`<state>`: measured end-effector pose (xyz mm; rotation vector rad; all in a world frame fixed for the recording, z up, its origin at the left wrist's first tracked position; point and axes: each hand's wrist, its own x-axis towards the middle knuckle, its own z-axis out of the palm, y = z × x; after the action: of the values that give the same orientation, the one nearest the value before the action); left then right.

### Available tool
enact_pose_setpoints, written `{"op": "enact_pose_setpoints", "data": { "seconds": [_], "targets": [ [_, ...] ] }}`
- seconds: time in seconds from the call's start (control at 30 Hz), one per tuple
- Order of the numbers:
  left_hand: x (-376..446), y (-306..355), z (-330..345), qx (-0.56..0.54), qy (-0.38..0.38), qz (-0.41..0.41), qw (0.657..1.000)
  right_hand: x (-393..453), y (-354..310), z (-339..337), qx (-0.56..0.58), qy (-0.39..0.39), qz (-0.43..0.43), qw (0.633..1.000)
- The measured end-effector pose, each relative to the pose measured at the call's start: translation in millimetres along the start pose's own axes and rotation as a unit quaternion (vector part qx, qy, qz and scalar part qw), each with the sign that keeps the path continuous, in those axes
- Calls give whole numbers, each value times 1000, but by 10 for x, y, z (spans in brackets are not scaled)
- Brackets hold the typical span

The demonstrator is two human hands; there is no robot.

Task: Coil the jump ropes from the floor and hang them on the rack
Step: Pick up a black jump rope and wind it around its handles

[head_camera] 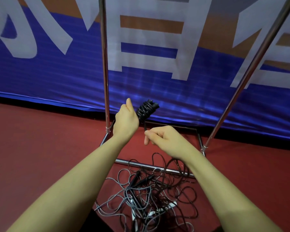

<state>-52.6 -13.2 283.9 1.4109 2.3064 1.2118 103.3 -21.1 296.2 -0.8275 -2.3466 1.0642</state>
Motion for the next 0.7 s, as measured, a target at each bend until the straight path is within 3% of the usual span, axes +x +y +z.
{"op": "enact_pose_setpoints", "data": {
  "seconds": [0.17, 0.37, 0.53, 0.7],
  "targets": [
    [-55, -16, -22, 48, -7, 10, 999, -2, 19, 46, -2, -6, -13, 1000],
    [-11, 10, -31, 50, -14, -58, 997, -1, 69, -15, -50, -7, -51, 997],
    [3, -29, -2, 178, -56, 33, 982, -1, 142, -91, -132, 94, -107, 981],
    [-48, -1, 63, 229, -162, 130, 951, 2, 214, -180, -180, 198, -137, 954]
  ]
}}
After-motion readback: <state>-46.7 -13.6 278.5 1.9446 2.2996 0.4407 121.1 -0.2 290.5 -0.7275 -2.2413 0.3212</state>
